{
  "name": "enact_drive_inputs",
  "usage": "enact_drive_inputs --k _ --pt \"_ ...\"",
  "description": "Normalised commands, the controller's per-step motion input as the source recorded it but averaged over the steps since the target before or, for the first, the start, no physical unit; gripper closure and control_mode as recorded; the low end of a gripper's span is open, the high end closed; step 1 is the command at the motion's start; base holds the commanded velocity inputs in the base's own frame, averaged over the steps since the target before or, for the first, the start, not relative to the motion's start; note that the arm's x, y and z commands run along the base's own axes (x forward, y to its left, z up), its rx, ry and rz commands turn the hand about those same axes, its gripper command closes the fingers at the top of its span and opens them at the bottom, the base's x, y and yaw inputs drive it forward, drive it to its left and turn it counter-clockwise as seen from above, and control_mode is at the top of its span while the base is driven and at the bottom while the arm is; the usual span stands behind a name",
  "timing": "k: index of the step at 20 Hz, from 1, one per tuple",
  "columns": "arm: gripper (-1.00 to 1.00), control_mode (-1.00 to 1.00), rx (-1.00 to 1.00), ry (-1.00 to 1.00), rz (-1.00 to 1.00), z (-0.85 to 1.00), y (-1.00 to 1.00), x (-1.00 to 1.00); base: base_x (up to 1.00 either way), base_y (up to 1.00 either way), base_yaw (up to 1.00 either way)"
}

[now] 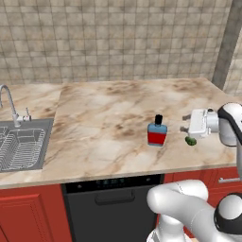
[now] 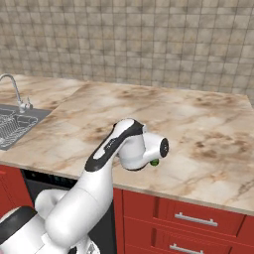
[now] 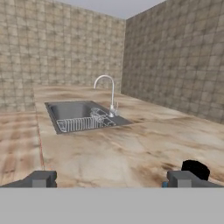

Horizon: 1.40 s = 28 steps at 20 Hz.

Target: Place the liquor and beer on the top shelf of the fridge to keep them out of children's reach, and place the avocado on lower shelves for easy access.

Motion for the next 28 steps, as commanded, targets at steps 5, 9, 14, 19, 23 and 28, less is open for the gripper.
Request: enact_drive_inputs --k 5,9,14,19,23,28 --pt "-1.0 -1.0 0.0 0.0 0.0 -0.23 0.02 0.15 0.0 0.0 0.0" --pt "-1.0 -1.0 0.0 0.0 0.0 -0.1 0.07 0.19 0.0 0.0 0.0" --pt "-1.0 -1.0 0.0 0.0 0.0 -0.05 0.12 0.21 0.0 0.0 0.0" --pt "-1.0 -1.0 0.0 0.0 0.0 -0.01 0.1 0.24 0.0 0.0 0.0" --pt "-1.0 -1.0 0.0 0.0 0.0 -0.01 0.05 0.25 0.0 0.0 0.0" --pt "-1.0 -1.0 0.0 0.0 0.0 -0.02 0.01 0.26 0.0 0.0 0.0"
